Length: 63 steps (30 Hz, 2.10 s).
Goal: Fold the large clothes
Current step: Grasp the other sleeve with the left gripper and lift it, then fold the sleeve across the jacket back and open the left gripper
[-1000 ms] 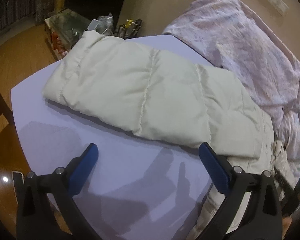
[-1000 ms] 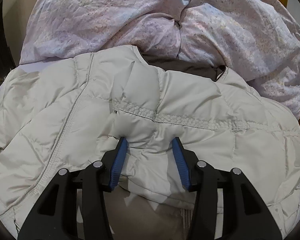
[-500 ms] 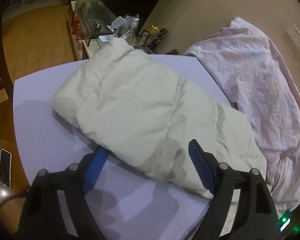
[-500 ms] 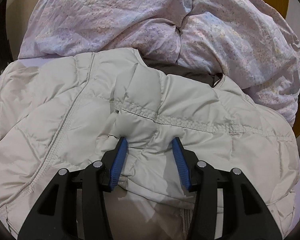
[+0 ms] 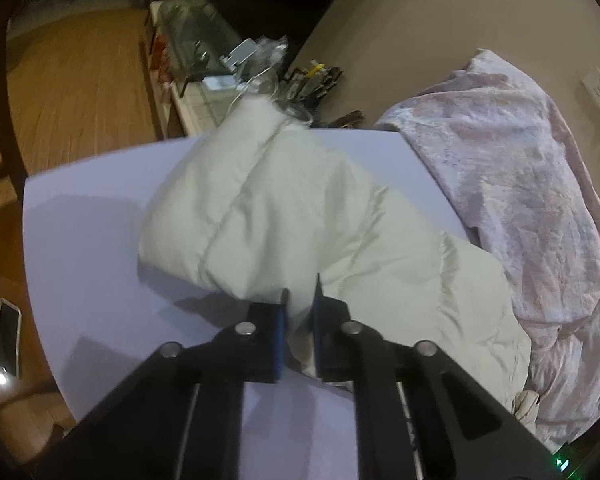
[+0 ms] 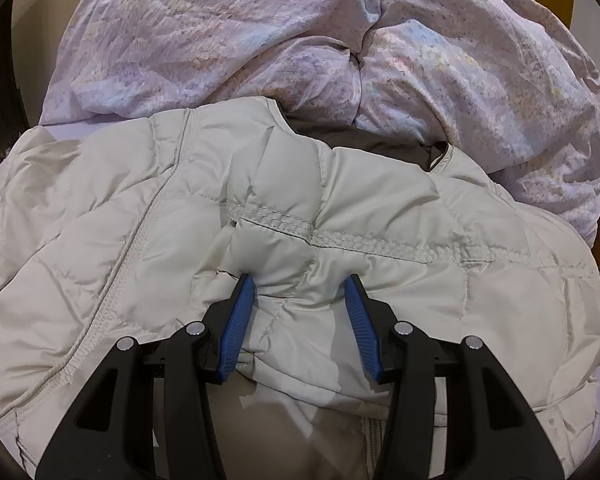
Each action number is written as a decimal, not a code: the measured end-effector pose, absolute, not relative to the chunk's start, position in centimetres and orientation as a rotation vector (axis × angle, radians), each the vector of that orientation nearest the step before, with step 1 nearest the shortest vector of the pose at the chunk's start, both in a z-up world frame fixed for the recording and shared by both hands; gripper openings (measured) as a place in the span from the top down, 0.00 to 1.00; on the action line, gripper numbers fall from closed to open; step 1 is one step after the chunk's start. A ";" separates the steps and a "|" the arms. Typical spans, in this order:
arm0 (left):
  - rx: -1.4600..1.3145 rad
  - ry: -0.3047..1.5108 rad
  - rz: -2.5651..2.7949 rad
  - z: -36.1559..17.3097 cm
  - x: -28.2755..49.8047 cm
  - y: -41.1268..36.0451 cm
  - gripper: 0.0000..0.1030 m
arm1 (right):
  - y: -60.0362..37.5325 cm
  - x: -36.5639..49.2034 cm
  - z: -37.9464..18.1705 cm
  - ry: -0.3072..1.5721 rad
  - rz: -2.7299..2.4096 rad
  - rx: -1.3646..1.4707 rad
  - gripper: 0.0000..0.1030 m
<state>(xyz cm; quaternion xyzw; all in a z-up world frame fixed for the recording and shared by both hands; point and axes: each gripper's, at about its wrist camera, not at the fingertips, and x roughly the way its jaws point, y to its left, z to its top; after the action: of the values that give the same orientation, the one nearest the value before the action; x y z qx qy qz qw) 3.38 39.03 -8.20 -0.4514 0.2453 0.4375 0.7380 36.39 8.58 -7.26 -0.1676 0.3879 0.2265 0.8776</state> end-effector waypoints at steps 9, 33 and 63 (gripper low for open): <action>-0.752 0.452 0.817 0.6 7.5 36.1 0.94 | 8.4 36.5 -7.3 0.815 0.476 -0.338 0.51; -0.393 0.586 0.050 6.5 25.4 9.9 0.94 | -9.7 38.0 -2.8 0.839 0.411 -0.040 0.35; -0.243 0.799 0.173 -0.5 20.4 12.6 0.25 | -7.4 34.4 -1.5 0.719 0.632 -0.102 0.69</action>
<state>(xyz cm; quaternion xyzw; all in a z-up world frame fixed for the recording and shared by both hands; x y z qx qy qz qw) 20.42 12.57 -0.46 -0.1179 0.3876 0.0840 0.9104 34.42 -7.36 -1.51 -0.0489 0.3456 0.3040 0.8865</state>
